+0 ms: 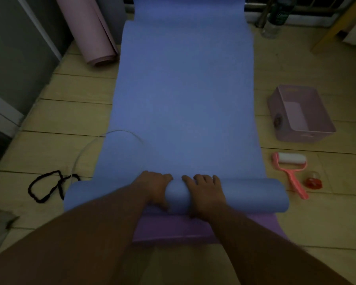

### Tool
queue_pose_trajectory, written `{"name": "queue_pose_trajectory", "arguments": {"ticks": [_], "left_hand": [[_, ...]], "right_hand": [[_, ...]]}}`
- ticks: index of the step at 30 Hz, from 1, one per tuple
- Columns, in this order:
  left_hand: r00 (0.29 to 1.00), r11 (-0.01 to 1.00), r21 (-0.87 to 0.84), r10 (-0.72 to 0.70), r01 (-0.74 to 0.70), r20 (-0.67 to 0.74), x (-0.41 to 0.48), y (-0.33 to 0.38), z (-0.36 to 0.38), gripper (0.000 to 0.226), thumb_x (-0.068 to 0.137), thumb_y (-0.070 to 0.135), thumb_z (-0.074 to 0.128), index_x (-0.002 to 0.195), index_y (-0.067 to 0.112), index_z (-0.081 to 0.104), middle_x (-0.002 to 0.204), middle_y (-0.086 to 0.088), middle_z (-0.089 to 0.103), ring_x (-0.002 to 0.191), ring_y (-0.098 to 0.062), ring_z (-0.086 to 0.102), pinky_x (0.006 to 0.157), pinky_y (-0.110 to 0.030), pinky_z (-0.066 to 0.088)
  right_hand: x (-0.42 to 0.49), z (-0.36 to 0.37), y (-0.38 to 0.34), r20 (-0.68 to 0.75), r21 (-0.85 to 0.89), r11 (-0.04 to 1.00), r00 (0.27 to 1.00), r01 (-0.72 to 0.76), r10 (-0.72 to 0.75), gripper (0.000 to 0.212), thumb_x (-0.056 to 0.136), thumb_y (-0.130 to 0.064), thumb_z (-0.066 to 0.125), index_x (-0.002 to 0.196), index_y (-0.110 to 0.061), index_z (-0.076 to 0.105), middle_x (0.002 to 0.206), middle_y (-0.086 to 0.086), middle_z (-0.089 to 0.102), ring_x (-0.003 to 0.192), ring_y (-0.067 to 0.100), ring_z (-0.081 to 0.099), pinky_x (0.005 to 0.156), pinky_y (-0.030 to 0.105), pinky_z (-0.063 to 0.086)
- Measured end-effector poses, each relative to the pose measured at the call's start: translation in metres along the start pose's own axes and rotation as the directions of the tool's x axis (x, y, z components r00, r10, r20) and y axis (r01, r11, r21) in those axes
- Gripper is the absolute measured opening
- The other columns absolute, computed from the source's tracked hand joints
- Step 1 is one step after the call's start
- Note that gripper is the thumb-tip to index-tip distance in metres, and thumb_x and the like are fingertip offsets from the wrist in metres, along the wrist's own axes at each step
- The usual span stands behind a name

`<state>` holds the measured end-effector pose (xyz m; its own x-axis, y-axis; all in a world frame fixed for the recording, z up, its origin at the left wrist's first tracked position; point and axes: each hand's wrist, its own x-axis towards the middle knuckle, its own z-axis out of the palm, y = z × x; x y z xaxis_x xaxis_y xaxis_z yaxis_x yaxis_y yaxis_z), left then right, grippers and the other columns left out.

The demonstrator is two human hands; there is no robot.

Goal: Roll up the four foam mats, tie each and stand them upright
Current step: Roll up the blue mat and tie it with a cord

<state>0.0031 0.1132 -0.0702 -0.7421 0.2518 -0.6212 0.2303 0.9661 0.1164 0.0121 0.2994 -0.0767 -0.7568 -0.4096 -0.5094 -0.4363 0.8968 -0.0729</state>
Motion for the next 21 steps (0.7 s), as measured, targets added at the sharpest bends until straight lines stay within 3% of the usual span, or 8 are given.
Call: {"name": "queue_pose_trajectory", "arguments": {"ticks": [3, 7, 9, 11, 14, 17, 19, 21], "left_hand": [[0.984, 0.999, 0.027, 0.026, -0.021, -0.177, -0.001, -0.006, 0.023, 0.104, 0.06, 0.074, 0.066, 0.146, 0.027, 0.032, 0.133, -0.003, 0.054, 0.117, -0.026, 0.056, 0.098, -0.041, 0.042], [0.773, 0.994, 0.083, 0.112, -0.077, -0.624, -0.016, -0.012, 0.057, 0.099, 0.05, 0.08, 0.049, 0.128, 0.02, 0.048, 0.103, -0.004, 0.067, 0.082, -0.025, 0.068, 0.076, -0.037, 0.054], [0.8, 0.992, 0.074, 0.124, -0.1, -0.587, -0.015, -0.011, 0.058, 0.093, 0.049, 0.079, 0.053, 0.124, 0.024, 0.046, 0.098, -0.002, 0.068, 0.079, -0.024, 0.068, 0.073, -0.036, 0.054], [0.921, 1.0, 0.01, 0.023, -0.02, -0.388, -0.012, -0.005, 0.042, 0.086, 0.056, 0.077, 0.06, 0.127, 0.029, 0.046, 0.107, 0.001, 0.066, 0.092, -0.024, 0.067, 0.083, -0.037, 0.05], [0.985, 0.999, -0.04, -0.044, 0.038, -0.169, -0.004, -0.003, 0.018, 0.073, 0.067, 0.068, 0.067, 0.128, 0.033, 0.047, 0.118, 0.003, 0.063, 0.106, -0.021, 0.062, 0.09, -0.034, 0.046], [0.998, 0.993, -0.113, -0.044, 0.039, -0.043, -0.002, -0.007, 0.003, 0.075, 0.066, 0.065, 0.072, 0.131, 0.037, 0.047, 0.125, 0.004, 0.061, 0.112, -0.02, 0.059, 0.093, -0.034, 0.047], [0.998, 0.994, -0.099, -0.046, 0.042, -0.039, -0.001, -0.009, 0.006, 0.081, 0.065, 0.067, 0.071, 0.135, 0.038, 0.044, 0.126, 0.004, 0.061, 0.113, -0.02, 0.058, 0.095, -0.035, 0.044], [0.97, 1.0, -0.005, -0.004, 0.003, -0.241, -0.005, -0.01, 0.021, 0.089, 0.064, 0.072, 0.066, 0.139, 0.033, 0.041, 0.122, 0.003, 0.062, 0.109, -0.021, 0.061, 0.095, -0.036, 0.04]], "right_hand": [[0.005, -0.005, -0.005, -0.015, 0.043, 0.998, 0.999, -0.043, 0.044, 0.081, 0.07, -0.042, 0.075, 0.139, -0.031, 0.035, 0.132, 0.005, 0.051, 0.123, 0.029, 0.047, 0.108, 0.044, 0.027], [0.012, -0.022, -0.004, 0.005, 0.061, 0.997, 0.998, -0.056, 0.056, 0.044, 0.079, -0.031, 0.064, 0.122, -0.029, 0.055, 0.122, 0.002, 0.063, 0.116, 0.025, 0.057, 0.099, 0.034, 0.036], [0.015, -0.028, -0.001, 0.075, 0.086, 0.995, 0.996, -0.05, 0.043, 0.047, 0.077, -0.033, 0.067, 0.123, -0.03, 0.057, 0.123, 0.003, 0.063, 0.117, 0.025, 0.058, 0.1, 0.033, 0.038], [0.016, -0.027, 0.001, 0.129, 0.083, 0.996, 0.991, -0.041, 0.03, 0.063, 0.075, -0.039, 0.07, 0.133, -0.029, 0.048, 0.13, 0.005, 0.058, 0.122, 0.027, 0.053, 0.104, 0.036, 0.034], [0.009, -0.016, 0.001, 0.02, 0.079, 0.997, 1.0, -0.008, 0.006, 0.097, 0.064, -0.061, 0.076, 0.146, -0.033, 0.031, 0.143, 0.002, 0.043, 0.135, 0.026, 0.038, 0.117, 0.049, 0.014], [0.003, -0.009, -0.001, -0.083, 0.079, 0.997, 0.996, -0.012, 0.018, 0.096, 0.061, -0.063, 0.075, 0.143, -0.035, 0.034, 0.138, 0.001, 0.046, 0.131, 0.026, 0.039, 0.117, 0.05, 0.013], [0.004, -0.006, -0.004, -0.082, 0.091, 0.996, 0.996, -0.026, 0.033, 0.082, 0.067, -0.055, 0.074, 0.138, -0.035, 0.039, 0.13, 0.001, 0.052, 0.122, 0.026, 0.047, 0.11, 0.042, 0.024], [0.007, -0.009, -0.005, -0.081, 0.099, 0.994, 0.995, -0.051, 0.059, 0.068, 0.073, -0.048, 0.07, 0.135, -0.036, 0.045, 0.126, 0.0, 0.058, 0.117, 0.025, 0.052, 0.102, 0.037, 0.032]]}}
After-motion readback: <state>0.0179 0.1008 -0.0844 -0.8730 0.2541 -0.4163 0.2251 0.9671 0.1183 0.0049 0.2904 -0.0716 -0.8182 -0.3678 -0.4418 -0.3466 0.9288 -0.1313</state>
